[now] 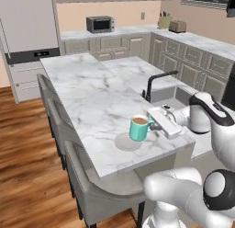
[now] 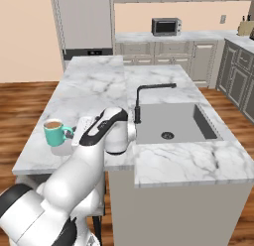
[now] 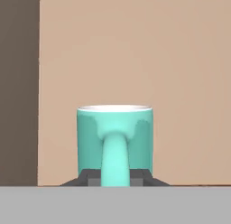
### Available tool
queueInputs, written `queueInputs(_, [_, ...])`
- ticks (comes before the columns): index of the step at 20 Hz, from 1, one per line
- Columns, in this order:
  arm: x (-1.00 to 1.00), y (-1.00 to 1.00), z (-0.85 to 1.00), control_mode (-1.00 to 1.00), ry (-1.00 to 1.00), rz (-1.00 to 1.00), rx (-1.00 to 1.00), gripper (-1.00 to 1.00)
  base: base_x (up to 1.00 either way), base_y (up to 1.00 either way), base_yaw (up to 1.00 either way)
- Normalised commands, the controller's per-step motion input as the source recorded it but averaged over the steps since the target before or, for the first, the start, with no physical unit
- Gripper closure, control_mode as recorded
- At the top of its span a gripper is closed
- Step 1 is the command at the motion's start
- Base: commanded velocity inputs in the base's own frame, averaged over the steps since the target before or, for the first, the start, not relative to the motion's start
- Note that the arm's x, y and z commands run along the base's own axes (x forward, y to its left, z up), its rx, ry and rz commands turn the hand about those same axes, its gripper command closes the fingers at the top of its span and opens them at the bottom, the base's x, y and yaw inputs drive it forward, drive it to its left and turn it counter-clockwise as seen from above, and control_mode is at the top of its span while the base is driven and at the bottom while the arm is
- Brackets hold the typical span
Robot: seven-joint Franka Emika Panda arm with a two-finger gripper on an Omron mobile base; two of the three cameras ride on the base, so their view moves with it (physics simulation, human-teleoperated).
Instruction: Pick the cup of tea, navigate to the dining table, and place it on the saucer.
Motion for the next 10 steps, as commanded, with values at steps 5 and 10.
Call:
queueInputs(5, [0.17, 0.00, -0.02, -1.00, 0.07, 0.00, 0.07, 1.00, 0.00, 0.00, 0.00])
queueInputs(10, [0.31, 0.07, -0.09, -1.00, 0.06, 0.00, 0.00, 1.00, 0.00, 0.00, 0.00])
